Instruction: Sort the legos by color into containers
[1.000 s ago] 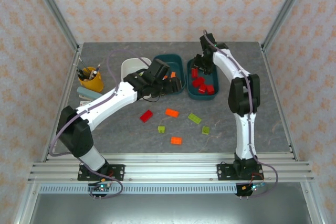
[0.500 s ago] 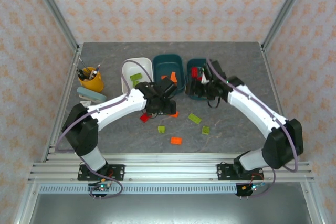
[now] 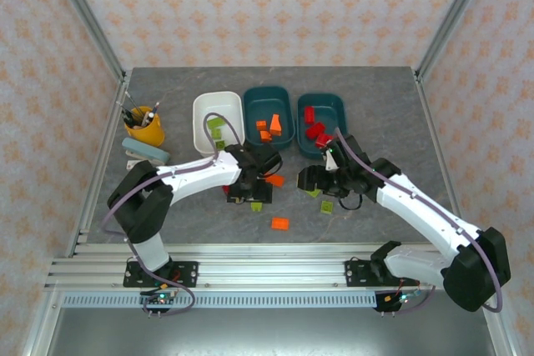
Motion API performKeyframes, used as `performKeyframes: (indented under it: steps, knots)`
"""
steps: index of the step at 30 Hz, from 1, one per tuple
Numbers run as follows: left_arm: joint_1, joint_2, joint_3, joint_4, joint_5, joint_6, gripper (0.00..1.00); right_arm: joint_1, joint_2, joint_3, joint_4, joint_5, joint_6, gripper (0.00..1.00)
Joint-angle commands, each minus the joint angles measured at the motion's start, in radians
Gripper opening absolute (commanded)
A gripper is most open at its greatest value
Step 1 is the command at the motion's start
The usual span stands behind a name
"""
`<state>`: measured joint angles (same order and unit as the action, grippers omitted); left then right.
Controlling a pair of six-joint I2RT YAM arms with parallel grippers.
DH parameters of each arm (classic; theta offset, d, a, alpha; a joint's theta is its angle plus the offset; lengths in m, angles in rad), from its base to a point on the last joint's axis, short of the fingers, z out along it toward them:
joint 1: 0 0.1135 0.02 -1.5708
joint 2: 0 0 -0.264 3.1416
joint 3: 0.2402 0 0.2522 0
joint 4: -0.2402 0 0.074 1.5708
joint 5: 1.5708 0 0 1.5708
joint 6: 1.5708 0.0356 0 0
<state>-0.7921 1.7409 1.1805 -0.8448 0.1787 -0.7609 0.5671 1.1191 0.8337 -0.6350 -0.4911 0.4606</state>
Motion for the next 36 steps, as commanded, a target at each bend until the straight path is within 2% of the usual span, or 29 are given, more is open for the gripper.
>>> performKeyframes:
  steps: [1,13,18,23,26,30,36]
  knots:
    - [-0.010,0.018,-0.010,0.032,0.016,0.009,0.67,0.004,-0.006,0.002,0.008,0.005,0.017,0.73]
    - [-0.030,0.084,-0.001,0.036,0.023,0.020,0.50,0.004,0.002,0.003,0.006,0.012,0.019,0.73]
    - [-0.032,0.068,0.015,0.025,-0.011,0.021,0.37,0.004,0.008,0.009,0.011,0.013,0.017,0.72]
    - [-0.018,-0.004,0.073,-0.054,-0.083,0.029,0.36,0.004,-0.005,0.034,0.023,0.000,0.006,0.72]
    - [0.030,-0.055,0.109,-0.085,-0.088,0.036,0.36,0.004,-0.005,0.069,0.048,-0.027,-0.002,0.72]
    - [0.142,-0.087,0.185,-0.113,-0.083,0.071,0.36,0.004,0.021,0.121,0.130,-0.089,0.001,0.71]
    - [0.319,-0.018,0.319,-0.126,-0.056,0.144,0.36,0.005,0.107,0.168,0.334,-0.150,0.055,0.72]
